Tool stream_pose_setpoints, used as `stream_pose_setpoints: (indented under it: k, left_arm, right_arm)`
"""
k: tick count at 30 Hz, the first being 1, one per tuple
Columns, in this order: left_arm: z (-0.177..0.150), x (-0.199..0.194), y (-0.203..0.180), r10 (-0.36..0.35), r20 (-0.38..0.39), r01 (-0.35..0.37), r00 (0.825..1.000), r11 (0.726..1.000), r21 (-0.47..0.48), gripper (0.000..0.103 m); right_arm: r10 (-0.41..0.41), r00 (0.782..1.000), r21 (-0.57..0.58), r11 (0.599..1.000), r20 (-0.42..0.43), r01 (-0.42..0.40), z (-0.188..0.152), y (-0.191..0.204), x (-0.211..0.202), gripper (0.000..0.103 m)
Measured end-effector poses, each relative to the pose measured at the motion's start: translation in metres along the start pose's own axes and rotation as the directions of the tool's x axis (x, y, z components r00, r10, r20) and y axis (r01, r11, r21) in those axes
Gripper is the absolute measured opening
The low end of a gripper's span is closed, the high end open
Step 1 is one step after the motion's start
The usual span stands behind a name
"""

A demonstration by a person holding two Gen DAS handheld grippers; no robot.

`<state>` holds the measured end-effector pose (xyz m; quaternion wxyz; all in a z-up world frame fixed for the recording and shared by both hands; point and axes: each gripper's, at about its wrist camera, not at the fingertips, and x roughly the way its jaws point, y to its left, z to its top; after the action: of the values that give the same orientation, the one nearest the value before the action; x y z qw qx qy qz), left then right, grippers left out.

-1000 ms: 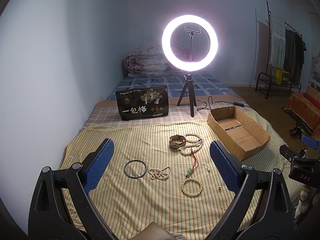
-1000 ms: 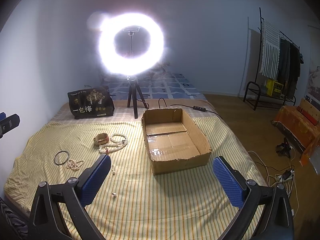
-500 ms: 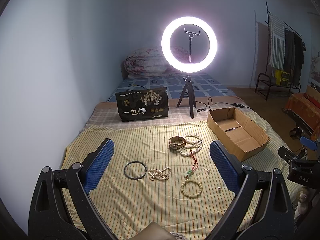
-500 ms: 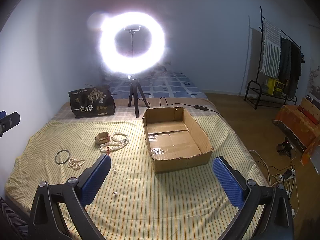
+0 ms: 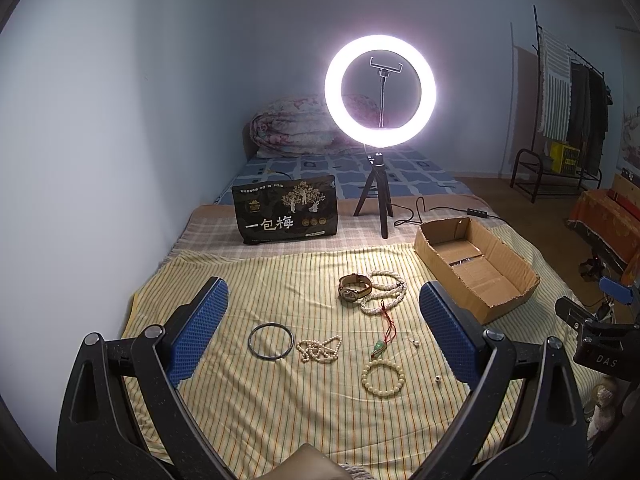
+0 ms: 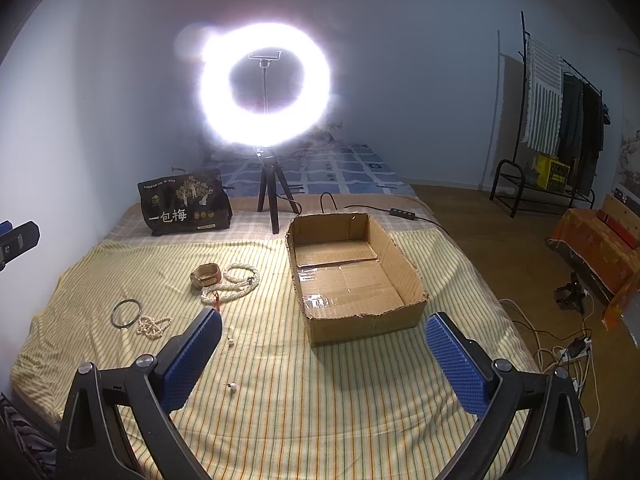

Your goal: Organize jewelry

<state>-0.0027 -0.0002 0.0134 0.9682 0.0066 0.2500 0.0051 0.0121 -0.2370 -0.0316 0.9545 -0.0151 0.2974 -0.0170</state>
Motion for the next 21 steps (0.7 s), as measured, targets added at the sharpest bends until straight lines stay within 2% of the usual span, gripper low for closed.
stream_pose_setpoints:
  k: [21]
  left_arm:
    - [-0.003, -0.0004, 0.0004, -0.001, -0.002, 0.001, 1.0, 1.0, 0.001, 0.098]
  right_arm:
    - [0.013, 1.0, 0.004, 1.0, -0.014, -0.013, -0.0035, -0.0001, 0.0019, 0.103]
